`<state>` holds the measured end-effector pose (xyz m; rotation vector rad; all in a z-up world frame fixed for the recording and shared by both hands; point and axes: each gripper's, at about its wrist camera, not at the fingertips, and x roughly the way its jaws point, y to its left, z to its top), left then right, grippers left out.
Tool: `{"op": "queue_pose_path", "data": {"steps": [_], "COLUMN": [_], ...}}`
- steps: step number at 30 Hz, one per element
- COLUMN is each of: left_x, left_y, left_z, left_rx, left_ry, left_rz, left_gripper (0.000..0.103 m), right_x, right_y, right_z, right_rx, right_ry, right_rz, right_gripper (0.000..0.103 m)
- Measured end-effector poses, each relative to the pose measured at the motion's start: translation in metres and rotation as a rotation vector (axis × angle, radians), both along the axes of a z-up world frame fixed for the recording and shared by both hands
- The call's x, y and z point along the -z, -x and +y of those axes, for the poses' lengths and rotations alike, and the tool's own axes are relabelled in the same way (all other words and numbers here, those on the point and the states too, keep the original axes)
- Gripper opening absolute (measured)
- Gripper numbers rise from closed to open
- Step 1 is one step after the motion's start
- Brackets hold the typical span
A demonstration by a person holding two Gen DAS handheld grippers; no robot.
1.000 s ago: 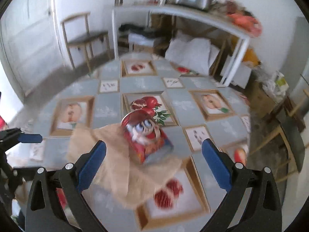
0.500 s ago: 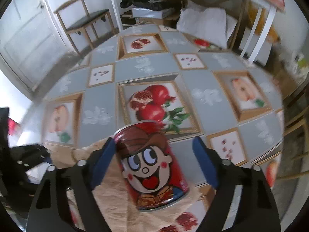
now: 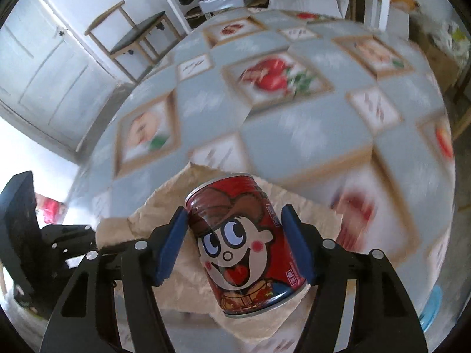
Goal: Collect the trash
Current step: 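Grasp the red can with the right tool while the left tool grasps the tan paper, then lift the tan paper with the left tool while the right tool lifts the red can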
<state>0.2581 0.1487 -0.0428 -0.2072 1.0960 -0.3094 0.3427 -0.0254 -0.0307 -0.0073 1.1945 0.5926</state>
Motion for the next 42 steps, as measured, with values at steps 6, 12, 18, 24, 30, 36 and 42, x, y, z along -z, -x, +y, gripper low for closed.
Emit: {"op": "queue_pose_path", "data": {"steps": [6,12,18,24,30,36,42], "left_x": [0.008,0.015,0.001,-0.035,-0.033,0.004,0.013], "left_y": [0.097,0.153,0.171,0.179,0.179,0.169,0.165], "left_z": [0.02,0.027,0.05,0.027,-0.038,-0.076,-0.059], "left_rx": [-0.02,-0.068,-0.165,-0.104,0.105,0.228,0.168], "left_ry": [0.043,-0.001,-0.002,-0.214,-0.372,-0.37,-0.312], "left_rz": [0.034,0.006,-0.068,-0.265,-0.343,-0.256,-0.212], "left_gripper": [0.001,0.001,0.001,0.001,0.001,0.001,0.001], "right_x": [0.009,0.004,0.004,0.006,0.006,0.001,-0.026], "right_y": [0.093,0.121,0.113,0.111,0.115,0.119,0.137], "right_z": [-0.016,-0.03,-0.061,-0.077,-0.078,-0.082,-0.09], "right_rx": [0.018,0.078,0.203,0.261,0.273,0.263,0.249], "right_ry": [-0.125,-0.171,-0.137,-0.162,-0.166,-0.177,-0.187], "right_rz": [0.048,0.026,-0.003,-0.003,-0.016,-0.045,-0.164], "right_gripper": [0.063,0.059,0.054,0.051,0.051,0.051,0.053]}}
